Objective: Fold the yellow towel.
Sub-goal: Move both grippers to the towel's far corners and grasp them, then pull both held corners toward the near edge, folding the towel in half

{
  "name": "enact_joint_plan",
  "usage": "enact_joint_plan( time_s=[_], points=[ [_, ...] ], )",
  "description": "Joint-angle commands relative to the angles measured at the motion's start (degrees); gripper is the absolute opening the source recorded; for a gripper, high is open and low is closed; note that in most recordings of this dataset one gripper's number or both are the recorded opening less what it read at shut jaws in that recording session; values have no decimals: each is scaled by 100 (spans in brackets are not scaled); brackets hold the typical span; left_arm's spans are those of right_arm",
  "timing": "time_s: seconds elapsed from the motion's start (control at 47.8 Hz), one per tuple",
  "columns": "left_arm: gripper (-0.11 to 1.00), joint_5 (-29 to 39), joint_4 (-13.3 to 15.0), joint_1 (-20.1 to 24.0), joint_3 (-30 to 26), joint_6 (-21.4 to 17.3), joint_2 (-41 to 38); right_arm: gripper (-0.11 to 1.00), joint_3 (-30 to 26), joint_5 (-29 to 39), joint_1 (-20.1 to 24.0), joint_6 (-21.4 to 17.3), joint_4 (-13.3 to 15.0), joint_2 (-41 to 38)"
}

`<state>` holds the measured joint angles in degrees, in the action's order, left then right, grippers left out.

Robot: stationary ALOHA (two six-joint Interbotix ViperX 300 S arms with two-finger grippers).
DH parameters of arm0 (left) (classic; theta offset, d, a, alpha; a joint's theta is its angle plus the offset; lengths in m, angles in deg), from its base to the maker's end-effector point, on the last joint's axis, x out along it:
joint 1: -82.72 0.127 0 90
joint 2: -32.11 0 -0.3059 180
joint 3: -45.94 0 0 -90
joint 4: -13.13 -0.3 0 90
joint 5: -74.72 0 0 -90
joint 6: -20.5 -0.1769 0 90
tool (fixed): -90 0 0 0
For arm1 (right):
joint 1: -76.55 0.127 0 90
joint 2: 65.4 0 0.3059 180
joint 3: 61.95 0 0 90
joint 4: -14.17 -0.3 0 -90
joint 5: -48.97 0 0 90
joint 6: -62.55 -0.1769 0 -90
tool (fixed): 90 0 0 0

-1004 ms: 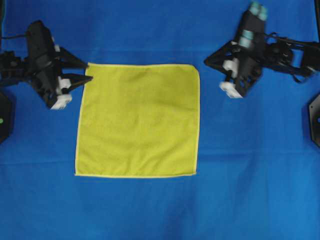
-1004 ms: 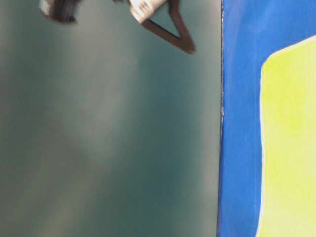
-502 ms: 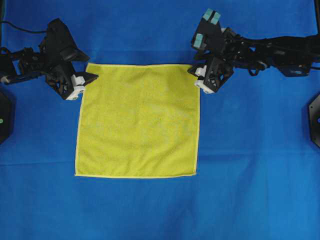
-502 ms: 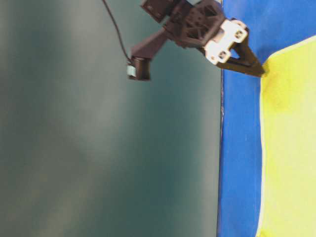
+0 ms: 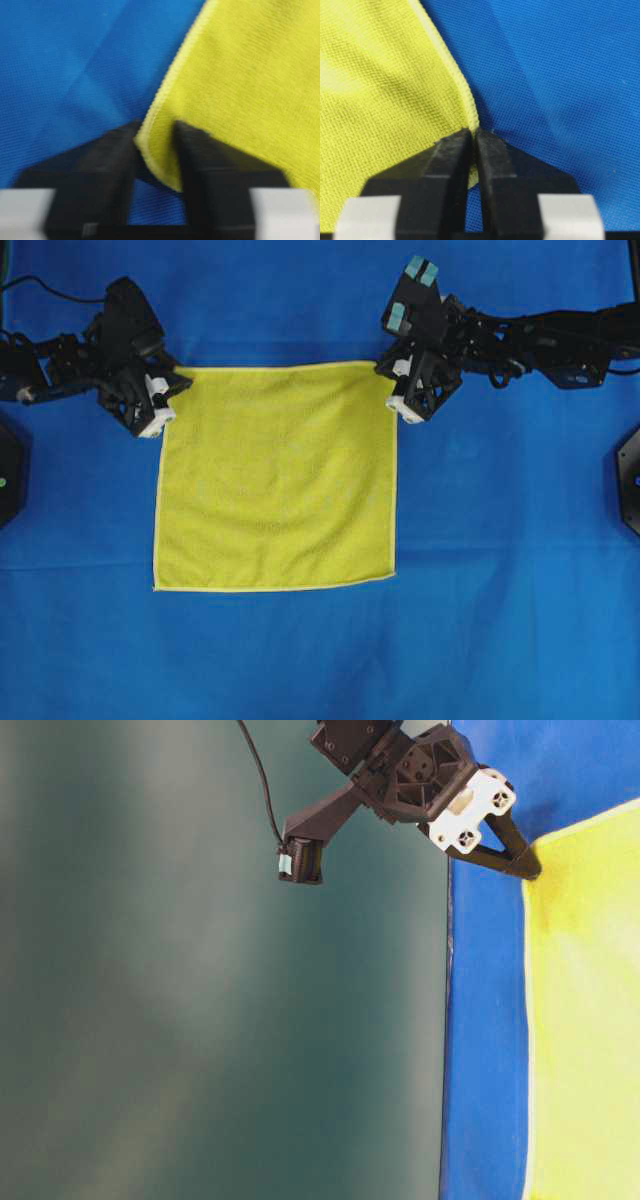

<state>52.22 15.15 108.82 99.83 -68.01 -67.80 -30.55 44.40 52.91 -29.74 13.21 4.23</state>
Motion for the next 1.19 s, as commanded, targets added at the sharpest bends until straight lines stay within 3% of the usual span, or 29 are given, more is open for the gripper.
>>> enact_joint_plan(
  time_s=[0.0,0.063,0.314,0.544,0.816,0.983,1.172],
  points=[
    [10,26,0,18,-9,-18,53,3,-62,-9,18,0,9,44],
    [1,44,0,9,-9,-18,62,3,-53,0,35,0,9,44],
    [1,334,0,-26,-70,-62,246,3,-35,35,44,-62,0,185],
    [1,1046,0,-167,-185,-123,1116,3,62,334,53,-79,-26,747],
    [1,1151,0,-299,-97,-123,1362,3,114,360,132,-79,-114,888],
    [1,1204,0,-642,-105,-26,1362,3,149,378,281,-88,-193,949],
    [1,1661,0,-1345,-132,255,1433,3,123,729,773,-272,-281,1037]
  ],
)
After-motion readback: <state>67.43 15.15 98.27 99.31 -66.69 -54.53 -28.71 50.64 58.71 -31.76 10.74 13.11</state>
